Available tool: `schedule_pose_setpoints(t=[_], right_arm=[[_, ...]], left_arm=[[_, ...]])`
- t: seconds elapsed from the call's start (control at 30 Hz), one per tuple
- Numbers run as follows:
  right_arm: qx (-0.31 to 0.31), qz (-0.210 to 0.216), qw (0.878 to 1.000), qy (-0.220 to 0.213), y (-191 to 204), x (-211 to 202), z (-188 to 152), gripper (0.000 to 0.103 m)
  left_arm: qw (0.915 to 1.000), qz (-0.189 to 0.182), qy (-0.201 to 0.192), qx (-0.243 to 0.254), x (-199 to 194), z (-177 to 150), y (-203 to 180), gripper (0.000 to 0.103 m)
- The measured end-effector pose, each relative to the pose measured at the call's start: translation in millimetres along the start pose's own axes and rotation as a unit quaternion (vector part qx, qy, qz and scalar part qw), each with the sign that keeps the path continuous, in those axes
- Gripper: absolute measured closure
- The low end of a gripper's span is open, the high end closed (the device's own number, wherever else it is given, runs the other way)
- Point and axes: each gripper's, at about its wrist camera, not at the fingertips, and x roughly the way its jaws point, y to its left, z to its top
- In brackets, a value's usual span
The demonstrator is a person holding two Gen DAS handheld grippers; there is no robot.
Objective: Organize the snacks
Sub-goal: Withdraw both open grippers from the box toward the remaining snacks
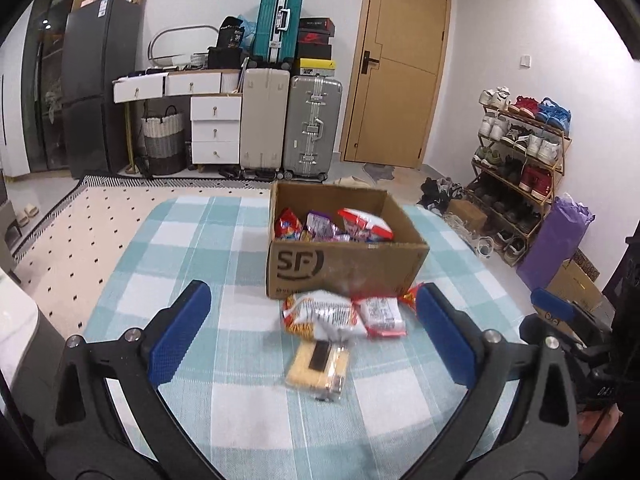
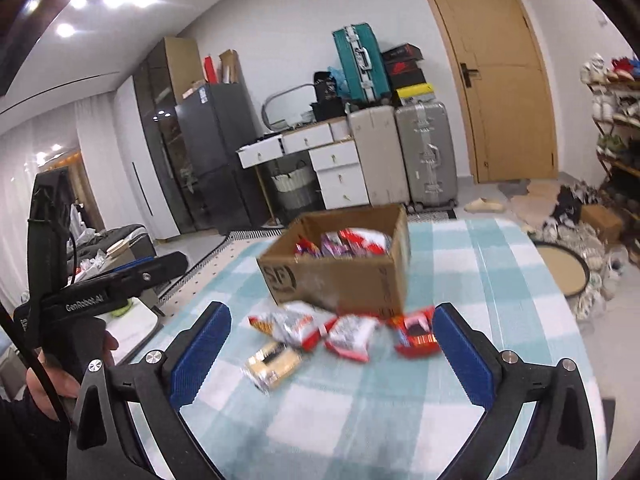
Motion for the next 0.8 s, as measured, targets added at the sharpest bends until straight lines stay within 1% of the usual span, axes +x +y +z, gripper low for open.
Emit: schedule_pose_setpoints(t=[0.1,0.13,0.2,0.33,0.43,0.63,0.8], right_arm=[[0.014,-0.008,1.000,0.010,-8.9,0.2,-16.7,0.001],[0.019,-0.013,1.000,0.013,-12.2,0.5,-22.1,0.001],[0.024,-0.018,0.999,0.017,-17.3,1.2,-32.7,0.001],[0.027,-0.017,0.999,0.029,-20.9,7.8,-46.7,0.001],[0.024,-0.019,0.999,0.041,-21.0,16.9,-50.4,0.001],[0.026,-0.030,0.997,0.073,-27.8,41.1,-47.2,0.001],[0.006,-0.048,0.994,0.101,-34.1,66.3,-42.8,0.001]], left_arm=[[0.9998,0.000,0.017,-0.005,10.1,-18.1,4.5,0.001],[0.9998,0.006,0.019,-0.008,13.7,-24.5,6.5,0.001],[0.9996,0.003,0.024,-0.012,18.8,-37.0,9.8,0.001],[0.9993,0.008,0.033,-0.014,37.2,-49.8,12.9,0.001],[0.9987,0.001,0.047,-0.019,52.0,-58.1,15.4,0.001],[0.9971,0.002,0.074,-0.021,83.1,-68.0,17.3,0.001],[0.9957,0.000,0.087,-0.030,100.2,-78.4,23.8,0.001]])
